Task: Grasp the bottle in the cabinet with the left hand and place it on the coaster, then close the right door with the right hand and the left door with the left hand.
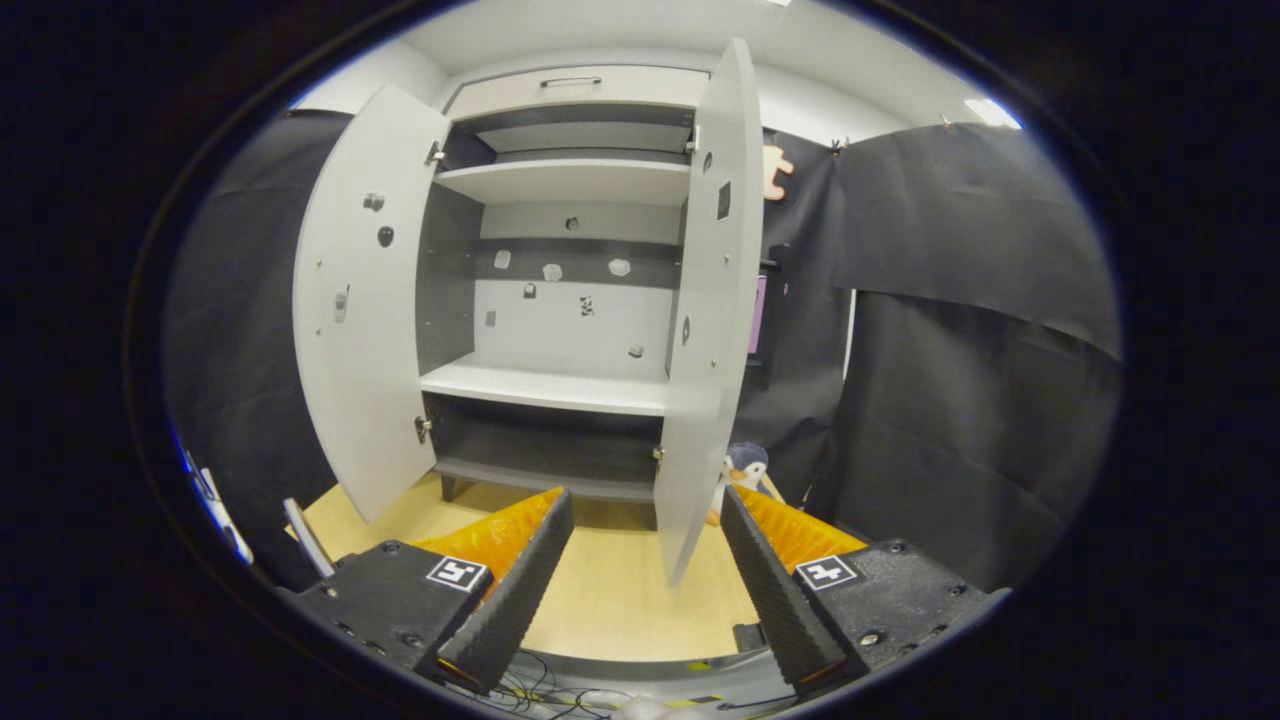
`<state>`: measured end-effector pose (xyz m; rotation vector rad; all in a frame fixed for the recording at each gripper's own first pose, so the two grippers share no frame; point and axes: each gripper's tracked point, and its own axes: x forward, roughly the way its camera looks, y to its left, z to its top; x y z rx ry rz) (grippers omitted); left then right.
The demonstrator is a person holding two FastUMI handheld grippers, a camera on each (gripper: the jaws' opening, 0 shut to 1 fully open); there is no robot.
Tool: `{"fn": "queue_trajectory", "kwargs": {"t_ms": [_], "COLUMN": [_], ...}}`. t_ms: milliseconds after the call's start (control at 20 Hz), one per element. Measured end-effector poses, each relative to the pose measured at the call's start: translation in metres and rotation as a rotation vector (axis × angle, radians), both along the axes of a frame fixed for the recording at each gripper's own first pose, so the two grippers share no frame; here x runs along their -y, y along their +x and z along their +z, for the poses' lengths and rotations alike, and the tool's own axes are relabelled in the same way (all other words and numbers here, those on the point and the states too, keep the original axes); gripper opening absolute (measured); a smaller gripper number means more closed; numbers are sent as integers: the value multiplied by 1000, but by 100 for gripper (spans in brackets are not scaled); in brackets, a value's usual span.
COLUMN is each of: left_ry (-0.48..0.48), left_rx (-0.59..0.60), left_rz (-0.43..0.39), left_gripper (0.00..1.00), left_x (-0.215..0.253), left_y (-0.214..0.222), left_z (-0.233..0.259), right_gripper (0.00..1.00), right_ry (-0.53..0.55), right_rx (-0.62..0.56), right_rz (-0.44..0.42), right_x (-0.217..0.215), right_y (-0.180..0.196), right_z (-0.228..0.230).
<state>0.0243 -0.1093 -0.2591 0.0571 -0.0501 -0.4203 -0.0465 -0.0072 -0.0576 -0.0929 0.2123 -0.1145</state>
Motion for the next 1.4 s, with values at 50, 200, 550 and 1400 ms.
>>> {"fn": "queue_trajectory", "kwargs": {"t_ms": [50,200,550,1400], "left_ry": [-6,-21,-85,-123], "left_rx": [18,56,83,-98], "left_rz": [2,-7,39,538], "left_gripper": [97,97,97,98], "left_x": [-1,-2,-21,-86], "left_y": [-1,-6,-15,-23], "left_z": [13,50,157,216], "right_gripper": [97,97,97,99], "right_ry": [6,19,55,179], "right_rx": [6,20,75,178], "right_rz": [-1,-1,-55,-46], "right_x": [-2,-4,19,237], "right_y": [-1,-5,-11,81], "right_z": [1,1,3,52]}}
